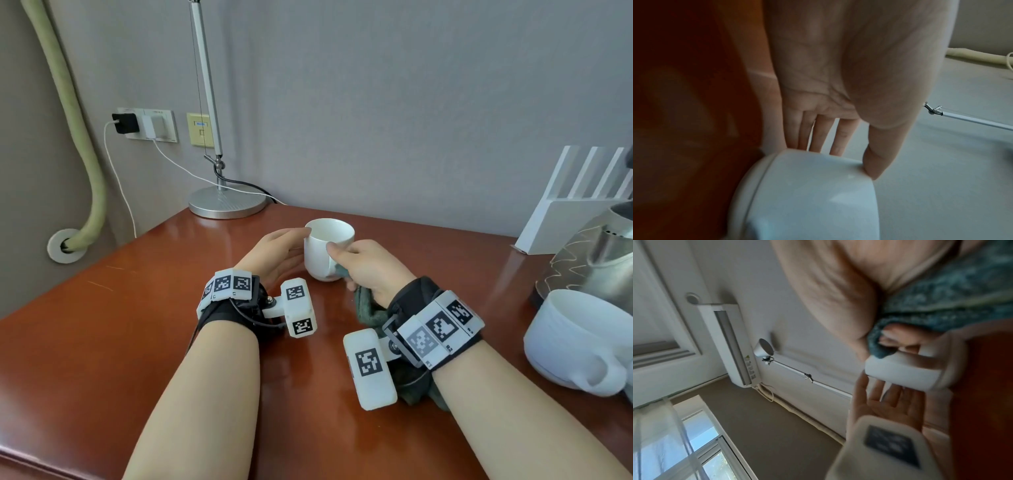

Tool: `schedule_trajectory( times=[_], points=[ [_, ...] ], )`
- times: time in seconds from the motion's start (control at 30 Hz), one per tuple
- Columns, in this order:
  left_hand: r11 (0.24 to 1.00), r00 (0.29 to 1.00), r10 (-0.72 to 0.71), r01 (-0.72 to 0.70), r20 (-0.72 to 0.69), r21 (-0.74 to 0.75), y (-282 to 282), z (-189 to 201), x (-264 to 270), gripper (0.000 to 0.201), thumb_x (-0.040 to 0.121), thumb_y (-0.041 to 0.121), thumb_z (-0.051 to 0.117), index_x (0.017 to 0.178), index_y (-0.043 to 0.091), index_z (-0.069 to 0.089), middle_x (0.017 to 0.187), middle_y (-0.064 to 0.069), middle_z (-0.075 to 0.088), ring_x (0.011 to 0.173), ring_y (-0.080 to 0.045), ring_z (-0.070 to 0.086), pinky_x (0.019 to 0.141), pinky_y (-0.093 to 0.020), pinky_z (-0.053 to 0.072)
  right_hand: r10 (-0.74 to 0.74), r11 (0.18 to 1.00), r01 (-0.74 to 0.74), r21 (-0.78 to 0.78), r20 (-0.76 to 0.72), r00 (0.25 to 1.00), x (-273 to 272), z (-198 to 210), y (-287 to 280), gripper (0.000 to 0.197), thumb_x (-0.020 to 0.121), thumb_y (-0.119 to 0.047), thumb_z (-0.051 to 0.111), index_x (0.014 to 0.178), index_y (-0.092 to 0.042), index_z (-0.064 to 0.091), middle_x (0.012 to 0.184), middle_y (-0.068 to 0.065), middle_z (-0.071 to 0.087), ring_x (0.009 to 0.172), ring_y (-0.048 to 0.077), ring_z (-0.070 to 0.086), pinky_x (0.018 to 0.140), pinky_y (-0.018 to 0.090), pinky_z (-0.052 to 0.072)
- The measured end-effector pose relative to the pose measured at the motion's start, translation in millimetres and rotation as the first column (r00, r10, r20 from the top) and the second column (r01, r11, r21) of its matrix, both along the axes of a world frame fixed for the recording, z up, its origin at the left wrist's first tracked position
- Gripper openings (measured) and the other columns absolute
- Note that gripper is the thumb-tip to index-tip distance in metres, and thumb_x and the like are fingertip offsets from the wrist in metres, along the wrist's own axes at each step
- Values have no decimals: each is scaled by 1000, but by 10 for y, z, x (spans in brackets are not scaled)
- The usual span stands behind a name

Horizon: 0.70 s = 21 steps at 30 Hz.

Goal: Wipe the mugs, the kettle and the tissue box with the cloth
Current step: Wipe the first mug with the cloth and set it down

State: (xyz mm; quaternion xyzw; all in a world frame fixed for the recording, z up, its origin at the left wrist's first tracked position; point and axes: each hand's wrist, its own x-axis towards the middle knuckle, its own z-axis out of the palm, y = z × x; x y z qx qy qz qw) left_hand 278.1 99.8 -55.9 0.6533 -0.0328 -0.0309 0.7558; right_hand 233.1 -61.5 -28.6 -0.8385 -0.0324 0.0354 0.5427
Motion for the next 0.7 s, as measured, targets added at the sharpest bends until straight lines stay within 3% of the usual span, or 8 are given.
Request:
schedule_trajectory(
  times=[0.07,0.13,0.23,0.27,0.37,0.5,0.6,0.7],
  points=[
    [1000,1000,0,-1,-3,-9,-15,-14,1,23,99,25,57,112,7,65,103,-8,75,95,-18,72,84,-30,56,-18,986,26,-164,53,998,10,44,-108,35,90,-38,65,72,-11,52,63,7,51,43,12,41,51,26,34],
    [1000,1000,7,-7,-2,-13,-20,-35,5,34,99,28,57,123,4,61,115,-12,72,107,-23,69,93,-35,55,7,973,-3,-231,15,1000,24,45,-182,34,83,-36,73,87,-13,50,74,2,56,48,10,45,52,25,37],
    [1000,1000,3,-3,1,-23,-22,-69,-5,36,99,28,58,126,6,61,117,-11,71,109,-24,68,96,-38,54,42,982,-52,-182,-58,997,43,-11,-183,61,78,-37,78,124,-14,43,89,-5,55,73,15,55,60,27,42],
    [1000,1000,-5,5,0,-28,-24,-74,-14,36,98,28,59,127,6,61,118,-12,70,109,-24,68,97,-39,53,52,988,-58,-141,-49,997,60,-29,-173,64,78,-36,78,128,-13,44,95,-5,58,77,14,57,59,27,42],
    [998,1000,-27,27,1,-49,-17,-89,-32,42,94,28,65,129,6,60,122,-16,68,112,-27,66,100,-41,51,49,995,-49,-85,-9,999,76,-37,-126,59,79,-31,78,128,-14,48,110,2,64,80,10,61,60,27,44],
    [993,999,43,-45,-17,-105,30,-104,-20,54,85,31,71,129,3,59,112,-15,69,102,-27,67,87,-37,53,36,997,-36,-62,5,999,70,-37,57,62,77,-32,80,125,-12,47,109,7,64,76,16,61,57,29,42],
    [978,990,139,-142,-32,-151,120,-124,14,23,94,21,64,113,8,63,103,-11,67,93,-22,65,79,-31,53,36,998,-35,-51,7,999,96,-36,235,65,75,-34,81,124,-10,46,104,10,65,77,23,57,58,33,41],
    [967,979,198,-204,-56,-154,197,-127,61,6,94,21,63,99,18,62,112,-10,67,104,-24,65,90,-35,54,39,998,-39,-56,1,999,134,-27,359,60,75,-35,81,118,-12,45,96,4,63,80,23,57,62,34,42]
  ],
)
